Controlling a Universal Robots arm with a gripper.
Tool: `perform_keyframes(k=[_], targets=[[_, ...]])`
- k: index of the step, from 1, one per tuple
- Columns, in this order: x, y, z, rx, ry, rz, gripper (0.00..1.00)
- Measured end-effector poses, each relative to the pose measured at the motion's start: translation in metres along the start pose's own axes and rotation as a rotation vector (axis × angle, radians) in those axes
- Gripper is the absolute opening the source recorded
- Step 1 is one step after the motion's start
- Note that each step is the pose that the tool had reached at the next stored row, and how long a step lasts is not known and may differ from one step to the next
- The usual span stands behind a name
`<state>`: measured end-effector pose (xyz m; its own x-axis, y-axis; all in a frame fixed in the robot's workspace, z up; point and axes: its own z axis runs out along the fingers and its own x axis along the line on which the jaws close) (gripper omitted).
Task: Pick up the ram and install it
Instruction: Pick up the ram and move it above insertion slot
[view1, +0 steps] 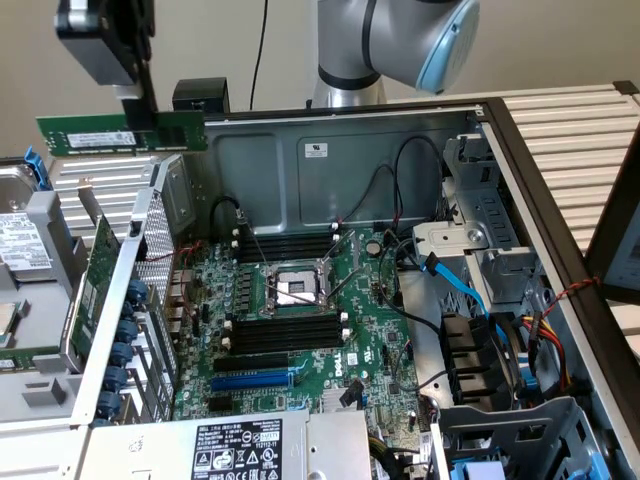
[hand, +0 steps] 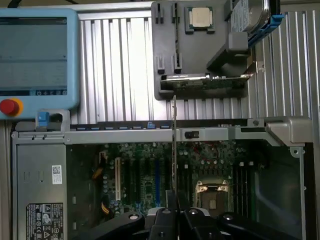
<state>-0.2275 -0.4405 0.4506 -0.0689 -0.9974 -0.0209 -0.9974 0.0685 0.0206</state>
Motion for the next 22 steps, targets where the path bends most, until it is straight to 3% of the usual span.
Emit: perform_keyframes(k=[6,14,22], targets=[[-0.005,-0.0254,0.0073,0.0041,-0.0003,0.0,0.12],[-0.038,-0.0346,0.0107,0.0167,0.0004,0.0,0.12],[-0.046,-0.0691,0.023,0.0185,0.0017,0.0,0.12]])
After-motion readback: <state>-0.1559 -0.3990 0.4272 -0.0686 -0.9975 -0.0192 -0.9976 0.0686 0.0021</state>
